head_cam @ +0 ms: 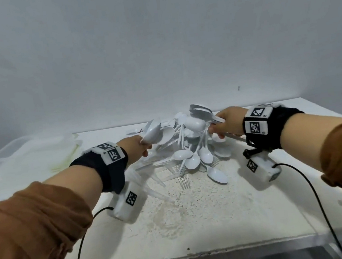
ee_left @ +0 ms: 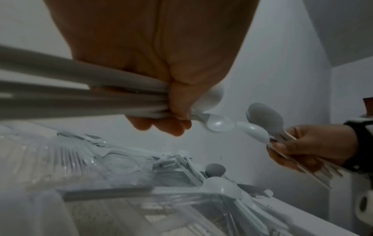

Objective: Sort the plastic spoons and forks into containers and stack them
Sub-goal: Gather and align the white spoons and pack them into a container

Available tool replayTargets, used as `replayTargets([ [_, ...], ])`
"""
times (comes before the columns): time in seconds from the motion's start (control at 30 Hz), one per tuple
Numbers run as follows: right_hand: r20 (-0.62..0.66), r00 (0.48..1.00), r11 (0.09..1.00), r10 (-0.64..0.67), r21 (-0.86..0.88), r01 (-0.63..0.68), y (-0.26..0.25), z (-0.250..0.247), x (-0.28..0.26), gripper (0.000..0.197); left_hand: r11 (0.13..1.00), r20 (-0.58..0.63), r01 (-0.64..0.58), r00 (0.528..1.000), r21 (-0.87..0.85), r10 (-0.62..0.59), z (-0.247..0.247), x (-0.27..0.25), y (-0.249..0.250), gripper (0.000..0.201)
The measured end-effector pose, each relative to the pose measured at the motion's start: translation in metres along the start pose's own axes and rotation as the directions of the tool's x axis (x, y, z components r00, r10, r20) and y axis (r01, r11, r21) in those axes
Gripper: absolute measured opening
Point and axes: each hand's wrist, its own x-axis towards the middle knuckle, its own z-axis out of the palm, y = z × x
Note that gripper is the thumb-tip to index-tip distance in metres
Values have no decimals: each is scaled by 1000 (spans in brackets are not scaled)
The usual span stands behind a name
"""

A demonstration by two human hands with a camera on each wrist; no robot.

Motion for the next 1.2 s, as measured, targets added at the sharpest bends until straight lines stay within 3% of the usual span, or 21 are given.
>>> replayTargets([
  [0.2,-82,997,998,1,63,5,6,-14,22,33,1000,-5,-8,1000,13,8,18,10,8,19],
  [0.33,12,999,992,-33,124,31,13,-21,36,24,992,15,-38,999,119,37,27,17,13,21],
  [0.43,62,996,983,-68,178,56,21,-22,43,14,972,32,17,999,236,-25,29,19,21,27],
  [0.57,86,992,993,-94,79,87,29,-23,51,11,954,45,67,996,291,-83,31,24,25,35],
  [0.8,134,986,995,-98,-19,101,36,-18,67,13,947,53,98,991,306,-120,33,31,27,31],
  [0.93,124,990,998,-65,-3,66,42,-19,79,14,945,128,78,984,318,-124,34,31,26,40],
  [1.2,160,985,998,-63,12,62,42,-11,93,16,967,188,68,975,247,-117,31,27,26,31],
])
